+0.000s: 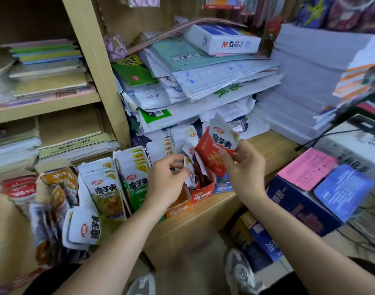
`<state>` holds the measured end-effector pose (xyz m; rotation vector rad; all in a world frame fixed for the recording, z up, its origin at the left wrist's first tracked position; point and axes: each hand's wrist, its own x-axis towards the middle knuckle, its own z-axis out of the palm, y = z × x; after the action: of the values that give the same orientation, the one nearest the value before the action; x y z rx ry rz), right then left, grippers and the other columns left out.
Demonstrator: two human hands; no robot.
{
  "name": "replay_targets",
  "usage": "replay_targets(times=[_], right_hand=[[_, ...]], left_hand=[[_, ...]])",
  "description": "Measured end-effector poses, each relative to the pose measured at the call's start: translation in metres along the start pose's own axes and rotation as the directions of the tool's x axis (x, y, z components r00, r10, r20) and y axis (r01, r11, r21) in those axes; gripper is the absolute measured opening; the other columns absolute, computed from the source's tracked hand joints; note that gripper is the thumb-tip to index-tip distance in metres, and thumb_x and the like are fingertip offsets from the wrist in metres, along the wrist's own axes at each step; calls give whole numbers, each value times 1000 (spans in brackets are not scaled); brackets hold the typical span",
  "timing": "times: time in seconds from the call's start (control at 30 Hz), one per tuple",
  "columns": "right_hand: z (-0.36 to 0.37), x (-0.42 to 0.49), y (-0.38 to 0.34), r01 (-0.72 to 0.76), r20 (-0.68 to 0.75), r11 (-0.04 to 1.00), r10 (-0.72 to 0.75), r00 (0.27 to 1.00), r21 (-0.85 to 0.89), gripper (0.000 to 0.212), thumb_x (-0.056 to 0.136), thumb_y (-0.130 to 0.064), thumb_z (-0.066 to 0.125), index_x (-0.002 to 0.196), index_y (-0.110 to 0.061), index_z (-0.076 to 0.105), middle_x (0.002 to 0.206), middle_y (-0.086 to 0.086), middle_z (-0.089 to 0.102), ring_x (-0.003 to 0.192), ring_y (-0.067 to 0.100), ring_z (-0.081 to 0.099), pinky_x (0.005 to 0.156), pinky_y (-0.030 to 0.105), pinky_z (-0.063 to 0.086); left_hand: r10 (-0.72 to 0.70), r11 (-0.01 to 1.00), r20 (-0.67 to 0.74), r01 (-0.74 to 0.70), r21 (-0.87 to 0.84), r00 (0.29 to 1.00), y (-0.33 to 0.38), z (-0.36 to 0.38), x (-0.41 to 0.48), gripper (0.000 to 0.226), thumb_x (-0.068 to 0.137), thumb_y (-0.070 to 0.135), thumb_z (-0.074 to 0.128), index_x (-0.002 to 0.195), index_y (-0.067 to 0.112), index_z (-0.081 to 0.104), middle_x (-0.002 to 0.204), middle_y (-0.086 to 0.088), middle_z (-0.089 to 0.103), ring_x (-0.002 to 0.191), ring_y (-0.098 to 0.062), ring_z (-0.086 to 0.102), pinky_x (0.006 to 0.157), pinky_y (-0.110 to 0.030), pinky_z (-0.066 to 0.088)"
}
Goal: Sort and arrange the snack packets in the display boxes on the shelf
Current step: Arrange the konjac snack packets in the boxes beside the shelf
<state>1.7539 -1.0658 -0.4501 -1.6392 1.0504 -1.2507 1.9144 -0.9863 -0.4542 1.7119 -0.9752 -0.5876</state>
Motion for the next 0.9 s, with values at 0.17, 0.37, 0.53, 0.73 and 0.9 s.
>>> replay_targets(times=[0.17,0.37,0.53,0.73,0.9], right_hand=[[9,-5,18,-2,151,996,15,988,-88,18,93,-21,70,110,-15,68,100,-8,74,91,8,72,76,37,62],[-7,-7,18,36,489,985,52,870,-170,73,91,-11,70,147,-45,37,121,-7,69,107,3,67,94,30,57],[-16,-16,11,254,415,940,-141,899,-230,108,79,-32,84,159,-37,10,156,-15,31,136,-5,38,104,14,40],[2,-3,23,391,394,794,-209,895,-466,69,91,-27,70,151,-30,38,142,-7,52,121,12,54,96,37,53],[4,4,32,344,395,773,-132,909,-533,65,96,-19,62,154,-29,35,86,-21,57,59,-5,39,65,28,46]], left_hand=[[-54,979,-33,46,-199,998,2,4,-6,29,90,7,71,108,31,70,95,9,71,79,-6,70,73,-38,63],[-41,915,132,91,-393,990,8,9,-10,23,101,8,56,116,15,72,103,-5,75,94,-19,74,79,-34,61],[-85,862,360,250,-442,929,10,15,-18,36,107,20,38,118,12,71,113,-3,75,109,-16,69,85,-30,58],[-57,933,234,135,-334,971,7,-13,-1,32,107,16,40,124,14,67,108,-5,76,100,-21,73,83,-31,59],[326,720,90,-309,622,941,-16,-52,29,36,102,25,51,137,29,58,125,11,68,114,-21,57,87,-37,44]])
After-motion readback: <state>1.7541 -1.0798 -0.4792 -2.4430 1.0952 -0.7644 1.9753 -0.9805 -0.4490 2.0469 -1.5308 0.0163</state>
